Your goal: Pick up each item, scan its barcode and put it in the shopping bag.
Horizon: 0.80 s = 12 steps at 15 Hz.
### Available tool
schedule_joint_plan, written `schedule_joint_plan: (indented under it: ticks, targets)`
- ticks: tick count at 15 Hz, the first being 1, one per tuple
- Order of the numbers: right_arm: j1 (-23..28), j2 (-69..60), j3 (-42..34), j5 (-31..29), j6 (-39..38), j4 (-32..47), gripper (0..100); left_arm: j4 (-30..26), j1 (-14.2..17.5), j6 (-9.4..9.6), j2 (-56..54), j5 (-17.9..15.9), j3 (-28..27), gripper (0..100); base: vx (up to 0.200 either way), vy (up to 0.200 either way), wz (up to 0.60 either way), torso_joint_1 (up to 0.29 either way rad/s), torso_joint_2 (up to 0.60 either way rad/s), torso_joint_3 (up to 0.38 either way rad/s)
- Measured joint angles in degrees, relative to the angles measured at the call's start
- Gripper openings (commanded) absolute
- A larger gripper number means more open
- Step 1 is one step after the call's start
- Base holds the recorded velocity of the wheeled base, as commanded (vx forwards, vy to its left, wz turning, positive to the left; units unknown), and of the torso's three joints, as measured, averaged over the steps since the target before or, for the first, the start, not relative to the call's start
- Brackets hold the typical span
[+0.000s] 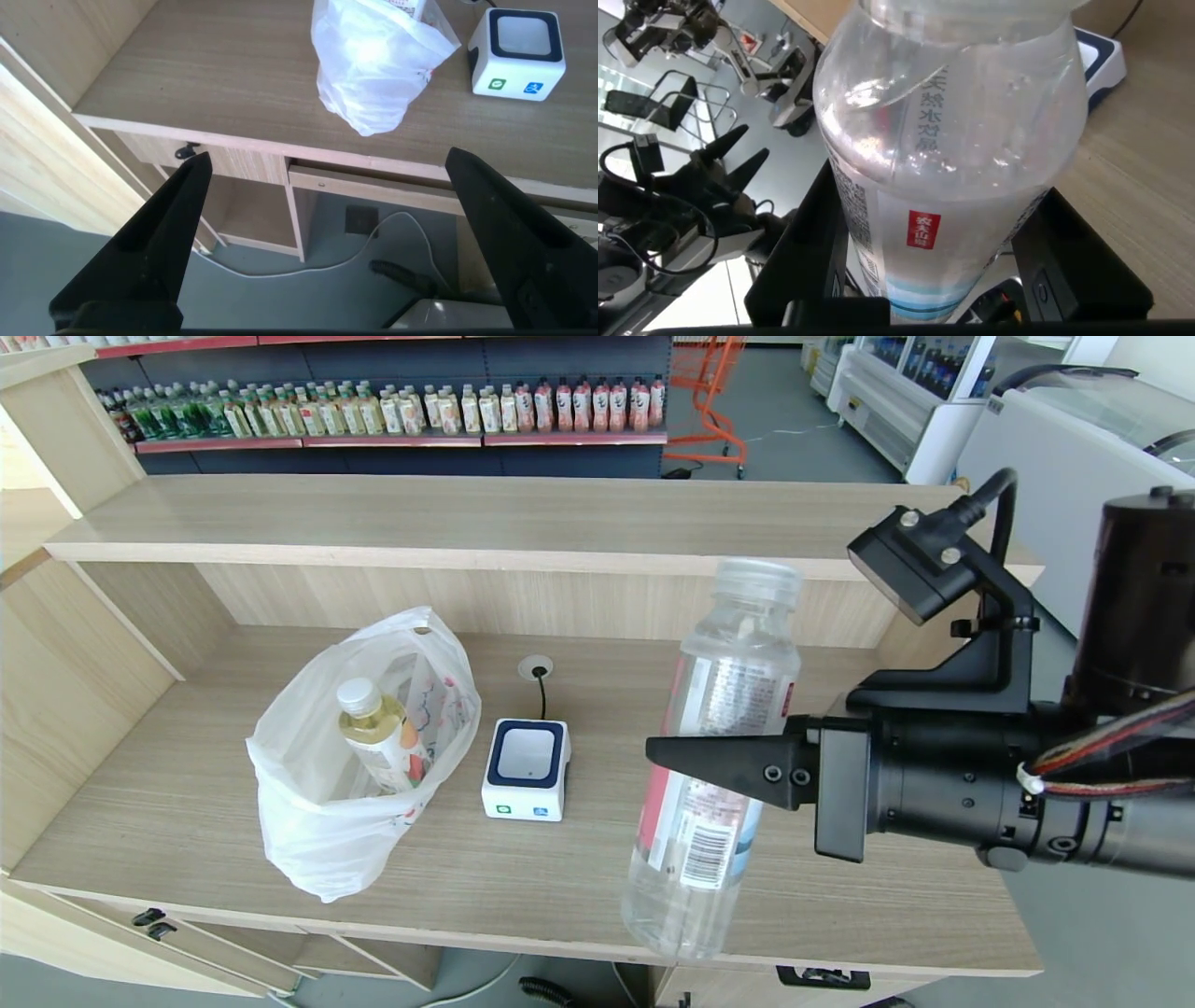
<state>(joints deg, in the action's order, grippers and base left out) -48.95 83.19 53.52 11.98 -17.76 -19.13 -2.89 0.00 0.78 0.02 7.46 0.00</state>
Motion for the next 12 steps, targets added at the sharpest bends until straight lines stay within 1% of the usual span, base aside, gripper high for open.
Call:
schedule_joint_plan:
  ticks: [12]
  targets:
    - [0.0, 0.8, 1.4, -0.1, 0.4, -0.4, 0, 0.0, 0.0, 0.01, 0.0, 0.0, 0.0, 100, 0.0, 0.0, 0.0, 0.0, 0.0, 0.0]
